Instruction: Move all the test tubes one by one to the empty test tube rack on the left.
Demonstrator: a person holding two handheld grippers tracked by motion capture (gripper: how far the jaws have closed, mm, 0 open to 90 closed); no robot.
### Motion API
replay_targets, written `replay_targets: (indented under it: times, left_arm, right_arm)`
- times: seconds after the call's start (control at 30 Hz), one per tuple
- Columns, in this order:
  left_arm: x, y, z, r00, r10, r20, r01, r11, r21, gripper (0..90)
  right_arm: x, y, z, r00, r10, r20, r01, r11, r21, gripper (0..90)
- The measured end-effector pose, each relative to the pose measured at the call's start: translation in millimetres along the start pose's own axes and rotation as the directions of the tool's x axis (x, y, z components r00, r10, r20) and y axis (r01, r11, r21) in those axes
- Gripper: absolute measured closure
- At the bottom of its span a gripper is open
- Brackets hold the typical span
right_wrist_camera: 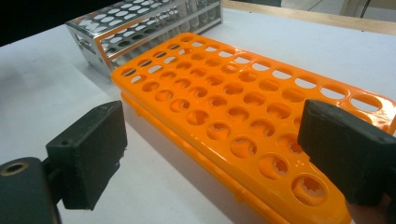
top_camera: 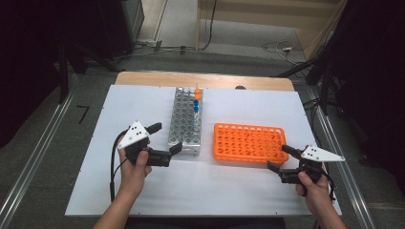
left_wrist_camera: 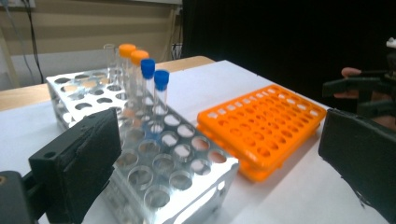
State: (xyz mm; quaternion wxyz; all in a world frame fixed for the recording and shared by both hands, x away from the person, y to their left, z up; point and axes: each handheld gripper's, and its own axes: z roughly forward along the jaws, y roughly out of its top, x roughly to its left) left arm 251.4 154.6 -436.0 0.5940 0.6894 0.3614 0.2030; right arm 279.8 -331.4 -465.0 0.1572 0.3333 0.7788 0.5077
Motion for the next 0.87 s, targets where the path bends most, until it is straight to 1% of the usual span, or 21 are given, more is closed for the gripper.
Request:
replay_targets:
  times: [0.13, 0.2, 0.27, 0.3, 0.37, 0.43, 0.53, 0.6, 0.63, 0.73, 0.8, 0.87]
  left_arm:
    - [1.8, -12.5, -13.5, 0.9999, -0.012, -0.011, 0.012, 0.9999, 0.006, 0.0]
    - [2.6, -16.6, -18.5, 0.9998, -0.009, -0.016, 0.009, 0.9999, 0.013, 0.0]
    - [3.6, -20.6, -24.3, 0.9998, -0.015, -0.014, 0.015, 0.9998, 0.011, 0.0]
    - [4.8, -21.6, -27.6, 0.9997, -0.013, -0.021, 0.013, 0.9998, 0.014, 0.0]
    - [7.8, -23.1, -34.9, 0.9993, -0.029, -0.025, 0.029, 0.9996, 0.003, 0.0]
    - [10.6, -26.1, -43.4, 0.999, -0.027, -0.035, 0.027, 0.9996, -0.005, 0.0]
    - [13.2, -32.5, -52.2, 0.9984, -0.023, -0.051, 0.023, 0.9997, 0.002, 0.0]
    - [15.5, -37.1, -58.0, 0.9979, -0.029, -0.057, 0.03, 0.9995, 0.008, 0.0]
    - [16.9, -39.6, -61.2, 0.9971, -0.034, -0.067, 0.035, 0.9994, 0.007, 0.0]
    - [20.8, -41.9, -66.1, 0.9959, -0.046, -0.078, 0.047, 0.9989, 0.006, 0.0]
    - [23.0, -41.9, -67.1, 0.9952, -0.061, -0.076, 0.061, 0.9981, -0.007, 0.0]
    - [23.6, -42.1, -66.0, 0.9947, -0.063, -0.081, 0.063, 0.998, -0.006, 0.0]
  right_arm:
    - [-1.2, -0.7, -0.6, 1.0, -0.003, 0.007, 0.003, 1.0, -0.001, 6.8]
    - [-2.0, -1.0, -1.0, 1.0, 0.001, 0.01, -0.001, 1.0, -0.002, 6.8]
    - [-3.0, -1.5, -1.1, 0.9999, 0.001, 0.013, -0.001, 1.0, -0.002, 6.8]
    - [-3.4, -1.9, -1.0, 0.9999, 0.002, 0.015, -0.002, 1.0, -0.002, 6.8]
    - [-4.6, -2.9, -1.0, 0.9999, 0.004, 0.016, -0.004, 1.0, 0.0, 6.8]
    - [-5.5, -3.9, -1.2, 0.9998, 0.007, 0.02, -0.007, 1.0, 0.001, 6.8]
    - [-7.0, -4.9, -2.1, 0.9996, 0.012, 0.025, -0.012, 1.0, -0.003, 6.8]
    - [-7.9, -5.5, -2.6, 0.9995, 0.014, 0.029, -0.014, 1.0, -0.003, 6.8]
    - [-8.2, -5.7, -3.0, 0.9994, 0.016, 0.031, -0.016, 1.0, -0.003, 6.8]
    - [-8.5, -6.4, -3.5, 0.9993, 0.018, 0.033, -0.018, 1.0, -0.004, 6.8]
    - [-8.2, -6.7, -3.4, 0.9993, 0.019, 0.032, -0.019, 1.0, -0.004, 6.8]
    - [-7.9, -7.0, -3.0, 0.9994, 0.014, 0.032, -0.014, 1.0, -0.001, 6.8]
